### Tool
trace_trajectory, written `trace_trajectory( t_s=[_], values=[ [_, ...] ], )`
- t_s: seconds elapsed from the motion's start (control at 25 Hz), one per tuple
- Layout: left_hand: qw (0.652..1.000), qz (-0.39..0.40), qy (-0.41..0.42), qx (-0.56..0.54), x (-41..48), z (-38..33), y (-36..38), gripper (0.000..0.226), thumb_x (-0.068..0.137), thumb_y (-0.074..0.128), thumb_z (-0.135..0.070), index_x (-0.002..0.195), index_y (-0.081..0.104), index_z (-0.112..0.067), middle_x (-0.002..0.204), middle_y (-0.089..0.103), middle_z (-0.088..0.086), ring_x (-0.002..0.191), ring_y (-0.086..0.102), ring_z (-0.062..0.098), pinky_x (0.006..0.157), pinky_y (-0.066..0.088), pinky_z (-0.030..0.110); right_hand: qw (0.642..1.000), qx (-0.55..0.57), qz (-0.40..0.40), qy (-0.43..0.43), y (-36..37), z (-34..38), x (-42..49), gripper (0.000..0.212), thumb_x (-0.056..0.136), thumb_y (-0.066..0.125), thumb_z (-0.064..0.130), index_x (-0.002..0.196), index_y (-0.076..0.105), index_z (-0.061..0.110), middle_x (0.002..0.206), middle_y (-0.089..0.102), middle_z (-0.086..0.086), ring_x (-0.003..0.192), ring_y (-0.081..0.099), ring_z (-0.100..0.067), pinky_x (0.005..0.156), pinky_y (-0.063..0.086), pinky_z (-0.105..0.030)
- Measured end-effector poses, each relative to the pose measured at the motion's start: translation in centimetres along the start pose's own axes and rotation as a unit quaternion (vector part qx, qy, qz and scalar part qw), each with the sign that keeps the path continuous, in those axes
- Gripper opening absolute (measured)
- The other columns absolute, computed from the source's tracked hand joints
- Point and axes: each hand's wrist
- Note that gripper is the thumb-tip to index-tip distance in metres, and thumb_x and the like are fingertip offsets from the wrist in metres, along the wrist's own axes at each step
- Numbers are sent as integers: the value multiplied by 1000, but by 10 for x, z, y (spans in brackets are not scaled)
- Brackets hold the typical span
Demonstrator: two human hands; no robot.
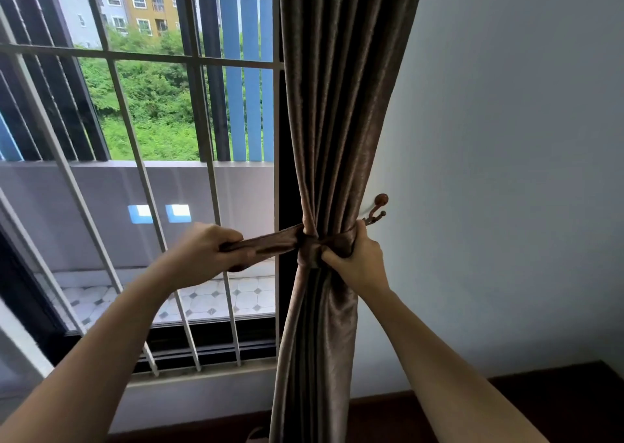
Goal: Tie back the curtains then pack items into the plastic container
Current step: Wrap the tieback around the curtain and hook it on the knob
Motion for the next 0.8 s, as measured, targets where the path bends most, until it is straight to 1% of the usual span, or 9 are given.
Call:
trace_trajectory(
  t_s=[0.16,0.24,0.28,0.36,0.48,0.56,0.64,0.72,0.8],
  values=[
    [991,78,106,22,-4,-31,36,33,86,64,-31,62,57,-9,55,52,1,50,43,9,53,34,21,999,-19,25,14,15,1,-6,62,80,68,38,128,36,15,120,60,-4,104,59,-25,91,51,-38],
    [986,84,143,20,3,-39,50,38,86,59,-34,61,46,-8,56,46,-5,52,39,10,54,33,21,996,-84,37,-7,17,-2,-9,64,82,64,45,132,35,17,129,52,-4,117,49,-26,100,43,-43],
    [984,88,153,13,10,-42,56,38,87,58,-33,61,42,-10,56,45,-8,53,39,9,54,32,18,993,-98,57,-12,13,-3,-10,63,84,63,43,134,35,18,133,45,-5,122,42,-26,103,39,-40],
    [982,91,164,13,22,-52,68,33,89,57,-30,65,43,-12,59,42,-10,54,42,6,55,31,13,989,7,146,-1,-5,-3,-12,53,87,61,24,133,35,21,133,38,-5,128,36,-24,102,37,-31],
    [988,63,141,-13,35,-69,86,26,90,57,-24,68,45,-15,63,43,-11,58,44,3,56,32,10,946,213,243,40,-31,-14,-17,75,66,52,0,133,35,28,135,44,0,127,45,-17,89,48,-23],
    [991,52,105,-58,45,-74,94,24,87,53,-21,65,45,-26,69,46,-10,69,45,6,61,32,11,936,247,249,31,-34,-23,-18,88,60,55,-2,139,30,28,138,44,0,128,45,-14,94,49,-28],
    [991,56,53,-109,54,-77,98,25,82,44,-19,61,47,-33,74,49,-10,82,44,13,69,33,19,943,224,244,-2,-27,-31,-17,98,63,70,1,143,21,30,140,43,0,129,44,-13,103,44,-30],
    [995,29,29,-94,62,-76,103,23,85,42,-17,67,49,-31,74,52,-6,85,48,19,75,37,26,947,215,236,-31,-20,-36,-15,107,64,82,16,146,15,31,142,42,3,131,42,-11,107,39,-29],
    [999,-18,15,-45,67,-77,109,13,90,48,-18,79,55,-19,74,57,-1,81,53,21,77,43,31,947,253,192,-49,-14,-38,-11,92,69,78,26,143,23,23,138,47,4,128,46,-11,104,42,-26]
  ],
)
Point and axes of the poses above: each hand's wrist, its own x-axis towards the middle knuckle, its own y-axis out of the palm, z = x × y
